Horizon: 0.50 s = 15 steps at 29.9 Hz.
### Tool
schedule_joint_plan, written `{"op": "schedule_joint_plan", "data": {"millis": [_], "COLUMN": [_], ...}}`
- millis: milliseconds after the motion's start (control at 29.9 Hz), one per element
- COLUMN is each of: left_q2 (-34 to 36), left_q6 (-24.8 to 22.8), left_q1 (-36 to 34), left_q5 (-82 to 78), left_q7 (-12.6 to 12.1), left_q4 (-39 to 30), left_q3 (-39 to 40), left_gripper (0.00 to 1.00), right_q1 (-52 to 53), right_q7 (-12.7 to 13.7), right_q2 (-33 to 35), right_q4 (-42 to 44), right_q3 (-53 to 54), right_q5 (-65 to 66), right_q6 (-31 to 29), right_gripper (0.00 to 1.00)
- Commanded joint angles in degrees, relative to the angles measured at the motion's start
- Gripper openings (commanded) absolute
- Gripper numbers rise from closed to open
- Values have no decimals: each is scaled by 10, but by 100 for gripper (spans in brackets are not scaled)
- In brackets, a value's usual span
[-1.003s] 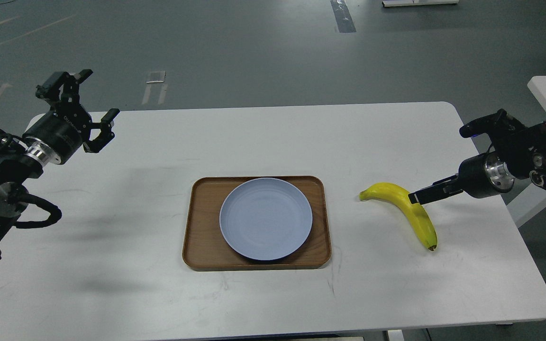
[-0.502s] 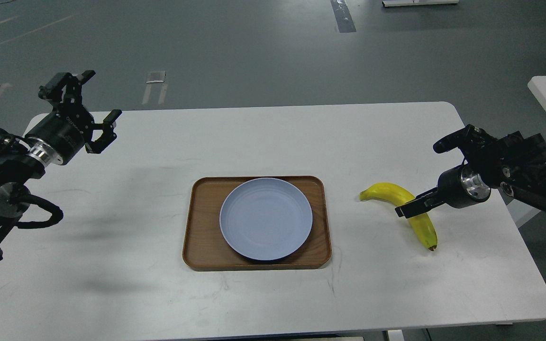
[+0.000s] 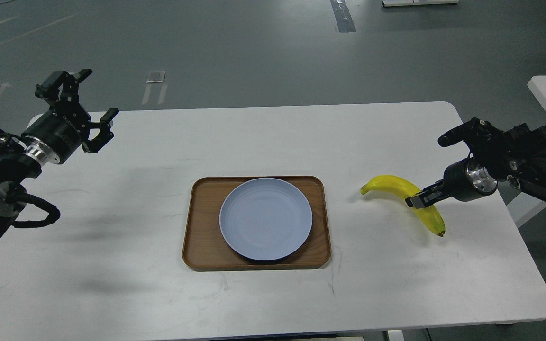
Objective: Place banana on plate with both arms
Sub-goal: 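Lift the banana with the right gripper and carry it over the plate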
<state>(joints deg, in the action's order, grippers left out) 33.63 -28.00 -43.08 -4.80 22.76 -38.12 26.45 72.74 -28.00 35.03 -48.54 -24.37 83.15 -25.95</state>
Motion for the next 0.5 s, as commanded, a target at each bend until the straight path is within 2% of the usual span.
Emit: {"op": "schedule_joint_plan", "data": {"millis": [0, 167, 468], "left_q2": [2, 2, -1], "left_q6": [0, 0, 0], "left_q1": [-1, -2, -9], "left_q5": [0, 0, 0], "left_q7": [0, 0, -2], "left_q4": [-1, -3, -3], "left_q3": [0, 0, -2], "left_gripper": [98, 98, 98], "right_q1": [51, 126, 149], "right_q7": [0, 0, 0], "right_q2": [12, -17, -185], "right_q4": [-21, -43, -22], "right_q3": [2, 1, -15], "right_q5": [-4, -44, -113], "right_q6": [-1, -7, -21], "right_gripper": [1, 2, 3]}}
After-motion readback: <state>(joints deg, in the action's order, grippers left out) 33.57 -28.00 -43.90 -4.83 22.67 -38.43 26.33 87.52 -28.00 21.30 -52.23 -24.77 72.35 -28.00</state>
